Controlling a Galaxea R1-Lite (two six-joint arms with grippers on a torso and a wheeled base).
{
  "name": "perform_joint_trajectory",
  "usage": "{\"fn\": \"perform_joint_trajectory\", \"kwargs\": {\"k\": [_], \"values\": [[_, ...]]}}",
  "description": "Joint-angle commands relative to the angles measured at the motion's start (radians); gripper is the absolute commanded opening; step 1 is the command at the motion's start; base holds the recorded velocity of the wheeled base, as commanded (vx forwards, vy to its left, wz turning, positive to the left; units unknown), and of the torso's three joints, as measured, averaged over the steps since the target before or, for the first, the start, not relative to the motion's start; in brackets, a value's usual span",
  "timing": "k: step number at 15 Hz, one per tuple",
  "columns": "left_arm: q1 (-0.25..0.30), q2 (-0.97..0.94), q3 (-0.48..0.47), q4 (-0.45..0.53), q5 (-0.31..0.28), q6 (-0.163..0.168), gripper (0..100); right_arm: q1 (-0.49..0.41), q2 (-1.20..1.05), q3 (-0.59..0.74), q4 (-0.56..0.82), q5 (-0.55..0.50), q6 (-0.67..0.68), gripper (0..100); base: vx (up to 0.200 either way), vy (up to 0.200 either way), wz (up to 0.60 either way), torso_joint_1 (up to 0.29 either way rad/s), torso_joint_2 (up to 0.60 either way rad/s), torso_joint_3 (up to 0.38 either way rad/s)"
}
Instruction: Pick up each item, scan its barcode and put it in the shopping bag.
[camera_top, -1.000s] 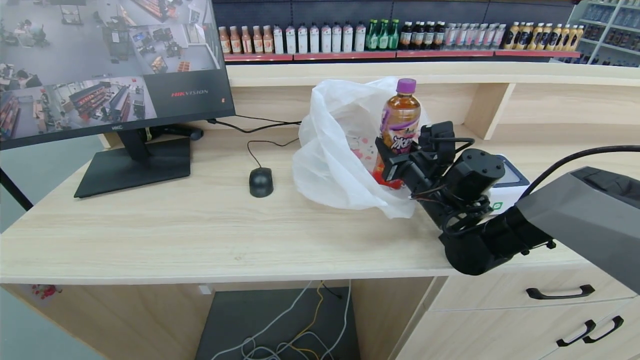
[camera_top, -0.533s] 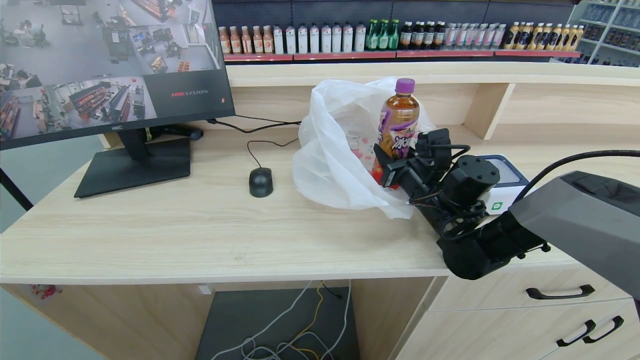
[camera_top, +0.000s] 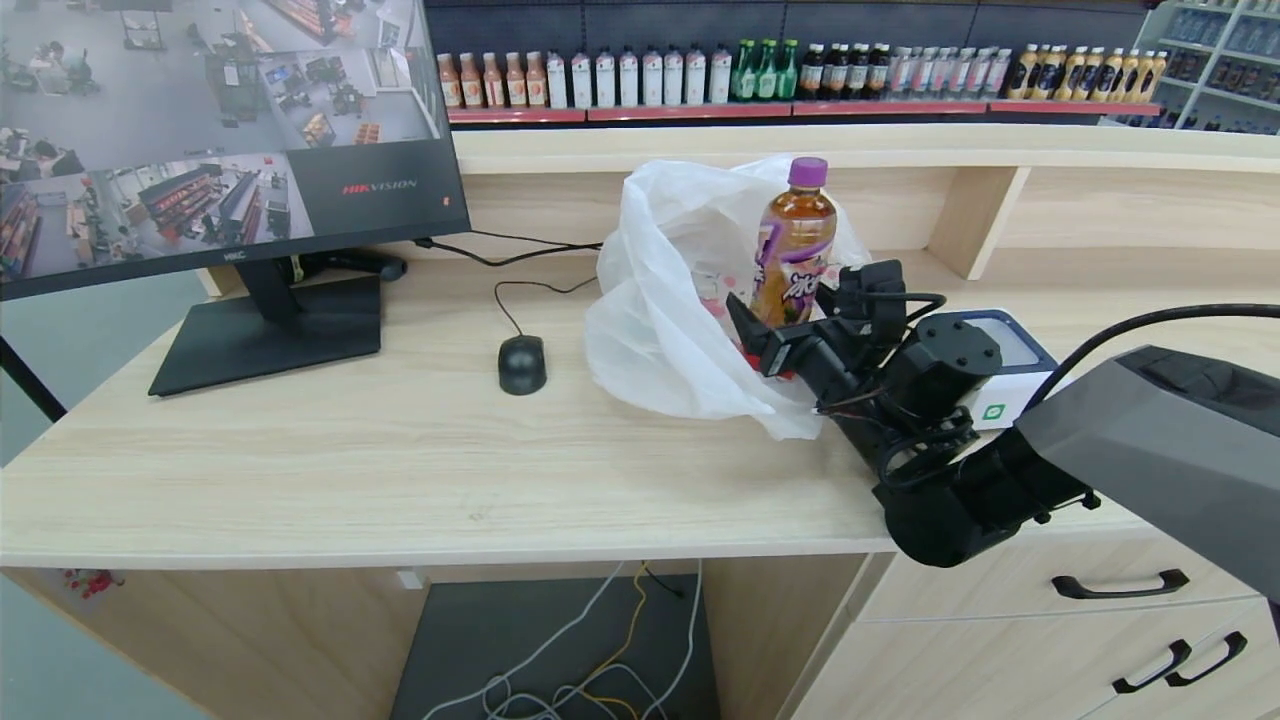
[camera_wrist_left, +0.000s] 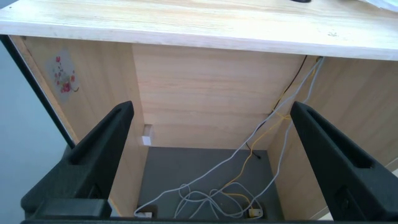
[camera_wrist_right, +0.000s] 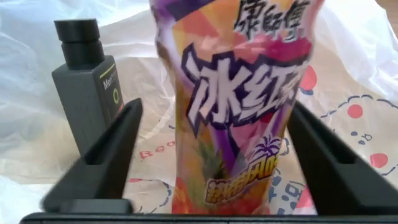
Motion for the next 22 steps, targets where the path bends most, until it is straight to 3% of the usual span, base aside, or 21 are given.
{"fn": "perform_joint_trajectory", "kwargs": {"k": [1,8,12,16,22], "values": [[0.001,0.0,0.0,0.0,0.0,0.0,100,0.001,0.003,-0.001,-0.021,-0.002,0.007,100,0.0,0.0,0.0,0.0,0.0,0.0],[0.0,0.0,0.0,0.0,0.0,0.0,100,-0.002,-0.099,0.025,-0.053,0.001,0.011,100,0.0,0.0,0.0,0.0,0.0,0.0],[0.0,0.0,0.0,0.0,0.0,0.0,100,-0.006,-0.277,0.181,-0.053,0.002,0.013,100,0.0,0.0,0.0,0.0,0.0,0.0],[0.0,0.0,0.0,0.0,0.0,0.0,100,-0.006,-0.543,0.467,-0.053,0.001,0.037,100,0.0,0.0,0.0,0.0,0.0,0.0],[0.001,0.0,0.0,0.0,0.0,0.0,100,-0.006,-1.017,1.117,-0.052,-0.007,0.07,100,0.0,0.0,0.0,0.0,0.0,0.0]]}}
